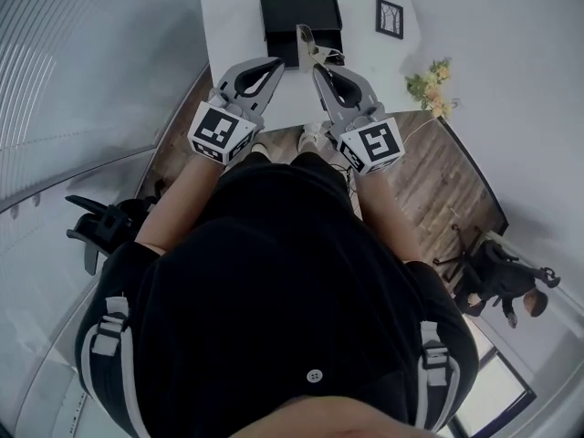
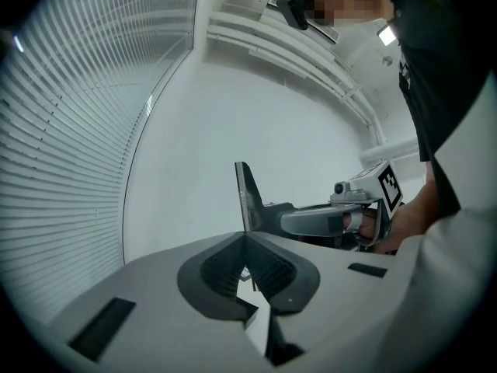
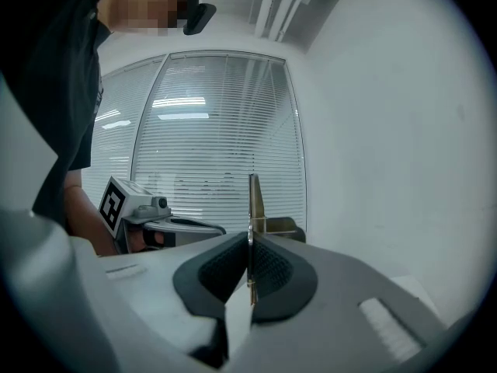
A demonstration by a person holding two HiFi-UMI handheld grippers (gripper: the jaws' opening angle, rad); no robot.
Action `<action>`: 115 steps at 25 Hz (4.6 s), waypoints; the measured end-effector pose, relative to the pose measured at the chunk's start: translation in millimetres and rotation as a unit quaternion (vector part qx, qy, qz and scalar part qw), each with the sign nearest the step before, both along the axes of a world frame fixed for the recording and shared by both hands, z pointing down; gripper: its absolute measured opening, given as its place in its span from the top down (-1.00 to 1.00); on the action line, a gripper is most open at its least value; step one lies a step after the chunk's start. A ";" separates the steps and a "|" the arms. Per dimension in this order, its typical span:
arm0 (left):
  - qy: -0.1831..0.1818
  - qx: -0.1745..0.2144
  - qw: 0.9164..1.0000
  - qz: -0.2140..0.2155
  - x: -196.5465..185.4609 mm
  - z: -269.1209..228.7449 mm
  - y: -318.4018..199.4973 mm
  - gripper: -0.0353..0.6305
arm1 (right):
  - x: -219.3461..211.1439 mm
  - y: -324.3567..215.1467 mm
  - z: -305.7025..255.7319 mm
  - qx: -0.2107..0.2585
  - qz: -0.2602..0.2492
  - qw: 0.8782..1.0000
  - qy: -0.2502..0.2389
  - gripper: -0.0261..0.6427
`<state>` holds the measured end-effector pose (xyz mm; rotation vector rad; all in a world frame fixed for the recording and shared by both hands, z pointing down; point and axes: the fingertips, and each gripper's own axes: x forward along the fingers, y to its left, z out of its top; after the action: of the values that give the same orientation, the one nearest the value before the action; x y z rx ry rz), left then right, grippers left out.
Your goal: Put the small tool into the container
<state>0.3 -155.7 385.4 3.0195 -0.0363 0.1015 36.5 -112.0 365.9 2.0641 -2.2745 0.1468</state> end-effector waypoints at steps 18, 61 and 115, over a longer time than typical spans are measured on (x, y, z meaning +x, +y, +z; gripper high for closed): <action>-0.038 -0.001 0.994 -0.100 80.7 33.8 -45.6 0.87 | 101.7 -58.7 69.5 -0.105 -0.116 0.988 0.011 0.89; -0.074 -0.021 0.962 -0.263 120.7 109.9 -59.8 0.87 | 121.0 -66.0 298.6 -0.458 -0.372 0.789 0.168 0.89; -0.088 -0.017 0.965 -0.246 118.6 108.7 -51.4 0.87 | 163.0 -77.4 277.9 -0.421 -0.310 0.834 0.179 0.39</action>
<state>118.8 -207.1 494.2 2.8544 -0.7820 0.3164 199.5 -189.5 643.9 0.8008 -1.9665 0.5421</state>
